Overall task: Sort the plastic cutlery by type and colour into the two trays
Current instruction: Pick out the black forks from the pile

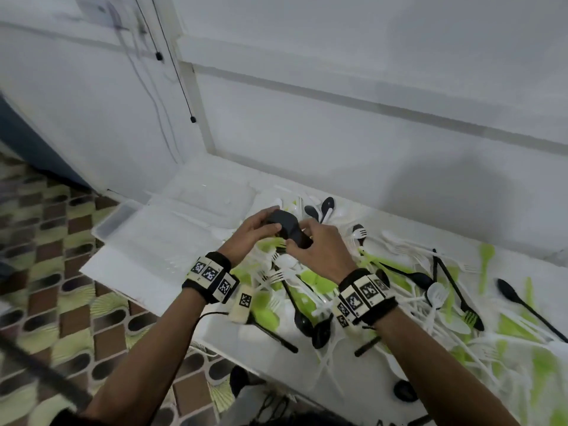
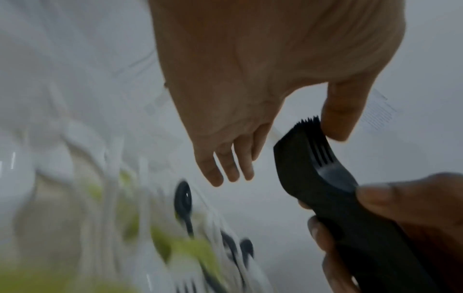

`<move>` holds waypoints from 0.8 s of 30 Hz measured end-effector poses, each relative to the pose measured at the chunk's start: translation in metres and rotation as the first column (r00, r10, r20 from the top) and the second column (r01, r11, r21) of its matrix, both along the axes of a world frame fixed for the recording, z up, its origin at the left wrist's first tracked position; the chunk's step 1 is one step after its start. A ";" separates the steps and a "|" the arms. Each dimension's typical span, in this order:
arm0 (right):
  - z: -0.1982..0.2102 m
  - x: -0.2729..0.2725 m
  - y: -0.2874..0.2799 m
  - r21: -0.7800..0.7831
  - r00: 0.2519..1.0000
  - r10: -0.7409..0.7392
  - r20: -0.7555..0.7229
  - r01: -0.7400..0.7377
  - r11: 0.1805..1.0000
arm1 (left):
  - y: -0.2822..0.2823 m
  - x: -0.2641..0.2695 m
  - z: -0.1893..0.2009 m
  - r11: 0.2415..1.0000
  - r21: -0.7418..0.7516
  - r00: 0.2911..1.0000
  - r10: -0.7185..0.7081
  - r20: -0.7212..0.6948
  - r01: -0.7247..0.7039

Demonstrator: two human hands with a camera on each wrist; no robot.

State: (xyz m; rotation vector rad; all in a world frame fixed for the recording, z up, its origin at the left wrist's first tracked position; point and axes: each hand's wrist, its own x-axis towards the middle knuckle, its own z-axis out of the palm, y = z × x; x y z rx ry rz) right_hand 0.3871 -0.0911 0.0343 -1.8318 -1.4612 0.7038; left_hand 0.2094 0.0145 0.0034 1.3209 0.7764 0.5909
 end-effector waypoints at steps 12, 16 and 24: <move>-0.011 -0.126 0.187 -0.102 0.994 0.077 0.078 -0.069 0.992 | 0.194 -0.205 0.002 0.864 0.477 0.486 0.353 -0.800 0.158; -0.018 -0.154 0.239 -0.186 0.987 0.076 0.140 -0.049 0.981 | 0.224 -0.238 -0.009 0.891 0.429 0.431 0.333 -0.839 0.147; -0.039 -0.190 0.310 -0.406 0.927 0.229 0.298 -0.095 0.909 | 0.232 -0.244 -0.024 0.903 0.430 0.586 0.353 -0.729 -0.010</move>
